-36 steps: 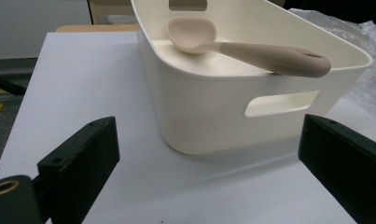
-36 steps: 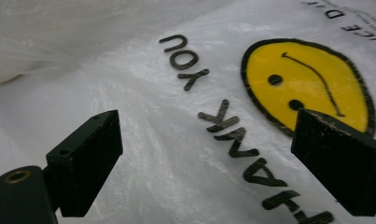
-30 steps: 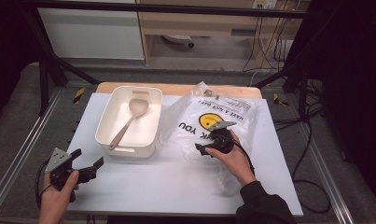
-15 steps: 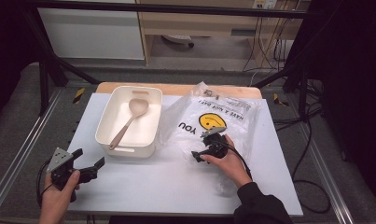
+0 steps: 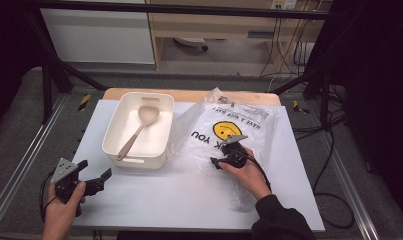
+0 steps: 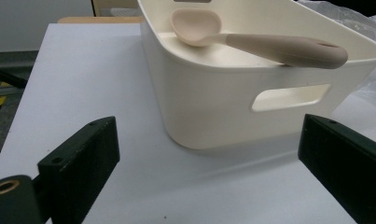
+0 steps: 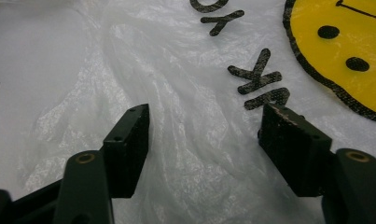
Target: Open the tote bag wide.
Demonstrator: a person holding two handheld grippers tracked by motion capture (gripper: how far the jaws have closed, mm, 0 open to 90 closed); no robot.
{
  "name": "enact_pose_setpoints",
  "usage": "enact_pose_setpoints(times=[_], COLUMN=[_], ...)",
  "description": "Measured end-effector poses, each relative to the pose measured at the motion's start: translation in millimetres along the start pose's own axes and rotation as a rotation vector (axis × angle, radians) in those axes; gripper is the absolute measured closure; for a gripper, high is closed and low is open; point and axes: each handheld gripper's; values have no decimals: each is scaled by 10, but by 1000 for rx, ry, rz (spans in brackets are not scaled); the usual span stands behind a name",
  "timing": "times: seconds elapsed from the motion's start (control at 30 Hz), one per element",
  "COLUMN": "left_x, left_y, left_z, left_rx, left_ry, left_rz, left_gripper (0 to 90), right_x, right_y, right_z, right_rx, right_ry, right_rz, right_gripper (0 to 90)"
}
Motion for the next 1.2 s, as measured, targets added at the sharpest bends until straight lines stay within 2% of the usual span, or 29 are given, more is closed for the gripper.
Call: enact_pose_setpoints(times=[0.13,0.17,0.23,0.3,0.33,0.37,0.43,0.5,0.67,0.97,1.2], left_x=[4,5,11,12,9,7,3,4,0,-2,-3], left_y=[2,3,5,5,5,3,-2,-2,0,-1,-2], left_z=[9,7,3,1,-1,1,6,0,-3,11,11], left_rx=[-2,-3,-1,3,0,-2,-8,-4,-2,-4,-4], left_ry=[-6,-7,-9,-8,-6,-5,0,2,-1,-1,0], left_rz=[2,4,4,2,4,3,4,-1,-2,-7,-7], left_gripper=[49,49,49,50,50,50,49,49,50,50,49], right_x=[-40,-68,-96,-105,-135,-135,-156,-167,-159,-146,-157], right_y=[8,16,22,26,33,33,36,30,1,-19,-40], right_z=[14,18,26,29,33,33,31,51,134,175,233], right_rx=[-7,-15,-17,-20,-31,-31,-40,-56,-91,-103,-135], right_ry=[13,26,28,35,30,30,7,8,1,-5,0], right_rz=[-14,-22,-40,-51,-69,-69,-91,-91,-87,-72,-78], right_gripper=[469,557,630,664,747,747,795,853,888,900,900])
Point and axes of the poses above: each handheld gripper's, and its own axes: z roughly backward along the jaws, y roughly out of its underside, x roughly to its left, and after that the axes turned 8 degrees about z, right-handed
